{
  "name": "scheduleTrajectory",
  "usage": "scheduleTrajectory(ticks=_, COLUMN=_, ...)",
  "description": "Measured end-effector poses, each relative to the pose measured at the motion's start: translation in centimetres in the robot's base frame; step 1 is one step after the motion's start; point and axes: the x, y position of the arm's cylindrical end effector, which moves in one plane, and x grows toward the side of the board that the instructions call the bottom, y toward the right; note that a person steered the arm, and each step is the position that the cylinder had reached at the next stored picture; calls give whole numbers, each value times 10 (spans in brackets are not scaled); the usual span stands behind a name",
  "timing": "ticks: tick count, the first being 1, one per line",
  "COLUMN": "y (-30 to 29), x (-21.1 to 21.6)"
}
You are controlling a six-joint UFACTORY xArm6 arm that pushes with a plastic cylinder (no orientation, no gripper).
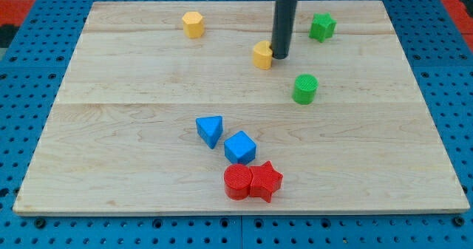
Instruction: Point your hand at the top left side of the yellow hexagon
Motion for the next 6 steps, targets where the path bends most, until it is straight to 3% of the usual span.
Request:
scheduleTrajectory(ticks=1, y=21, x=-14)
scheduleTrajectory(ticks=2, y=-6, x=-62)
scheduleTrajectory(ticks=4, y=-183, x=-137)
scheduleTrajectory(ticks=5, y=-220, x=-130)
scheduleTrajectory(ticks=6, y=-179, x=-107)
